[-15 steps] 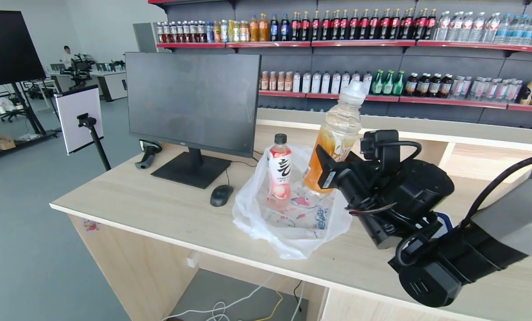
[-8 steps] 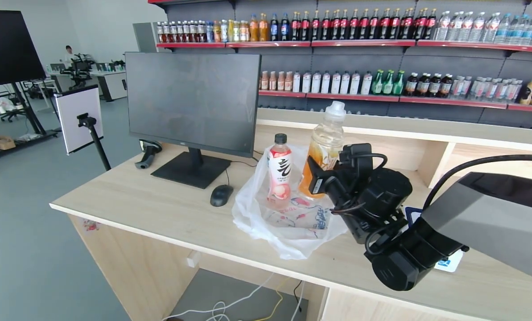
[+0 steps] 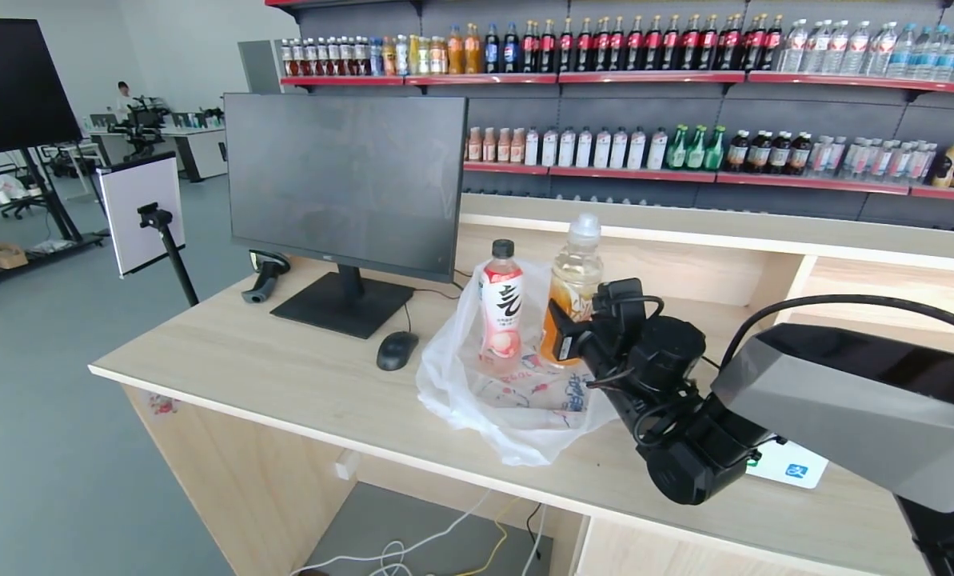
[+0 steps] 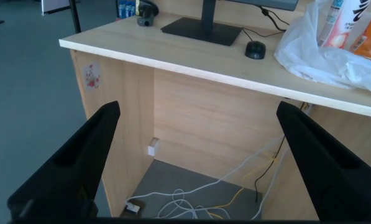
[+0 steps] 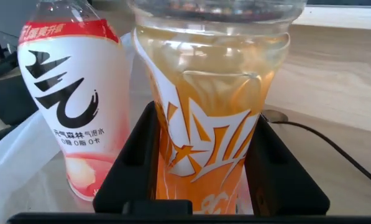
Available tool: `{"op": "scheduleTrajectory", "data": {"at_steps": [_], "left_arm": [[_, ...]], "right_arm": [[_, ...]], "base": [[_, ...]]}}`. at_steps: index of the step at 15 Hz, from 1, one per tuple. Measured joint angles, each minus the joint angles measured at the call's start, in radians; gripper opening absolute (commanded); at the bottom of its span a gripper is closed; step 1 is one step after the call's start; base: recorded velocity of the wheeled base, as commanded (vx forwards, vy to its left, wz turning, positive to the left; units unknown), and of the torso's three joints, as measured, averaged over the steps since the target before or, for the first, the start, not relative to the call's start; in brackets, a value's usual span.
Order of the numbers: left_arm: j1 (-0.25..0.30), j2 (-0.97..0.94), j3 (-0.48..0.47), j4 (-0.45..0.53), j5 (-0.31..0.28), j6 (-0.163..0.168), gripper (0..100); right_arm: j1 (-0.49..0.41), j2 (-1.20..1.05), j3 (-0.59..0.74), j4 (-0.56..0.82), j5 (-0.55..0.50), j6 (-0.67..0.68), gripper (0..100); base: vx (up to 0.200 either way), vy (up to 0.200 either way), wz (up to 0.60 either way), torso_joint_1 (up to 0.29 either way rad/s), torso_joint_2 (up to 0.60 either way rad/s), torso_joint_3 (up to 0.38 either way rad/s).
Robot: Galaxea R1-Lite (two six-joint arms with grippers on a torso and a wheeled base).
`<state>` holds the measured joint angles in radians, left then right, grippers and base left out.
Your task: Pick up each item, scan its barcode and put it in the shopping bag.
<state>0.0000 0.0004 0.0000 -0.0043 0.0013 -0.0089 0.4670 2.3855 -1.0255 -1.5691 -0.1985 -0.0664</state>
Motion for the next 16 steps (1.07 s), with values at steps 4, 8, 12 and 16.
{"op": "scheduleTrajectory", "data": {"at_steps": [4,8,12,16], "left_arm": [[0.000,0.000,0.000,0.000,0.000,0.001,100],[0.000,0.000,0.000,0.000,0.000,0.001,100],[0.000,0.000,0.000,0.000,0.000,0.001,100],[0.000,0.000,0.000,0.000,0.000,0.001,100]], "right_arm": [[-0.005,0.034,-0.006,-0.002,0.001,0.006,0],[-0.007,0.052,-0.008,-0.006,0.003,0.010,0],[0.004,0.060,-0.006,-0.004,0.000,0.012,0],[0.013,0.067,-0.004,-0.003,-0.007,0.026,100]], "base": [[0.000,0.000,0.00,0.000,0.00,0.000],[0.000,0.000,0.00,0.000,0.00,0.000],[0.000,0.000,0.00,0.000,0.00,0.000],[0.000,0.000,0.00,0.000,0.00,0.000]]}}
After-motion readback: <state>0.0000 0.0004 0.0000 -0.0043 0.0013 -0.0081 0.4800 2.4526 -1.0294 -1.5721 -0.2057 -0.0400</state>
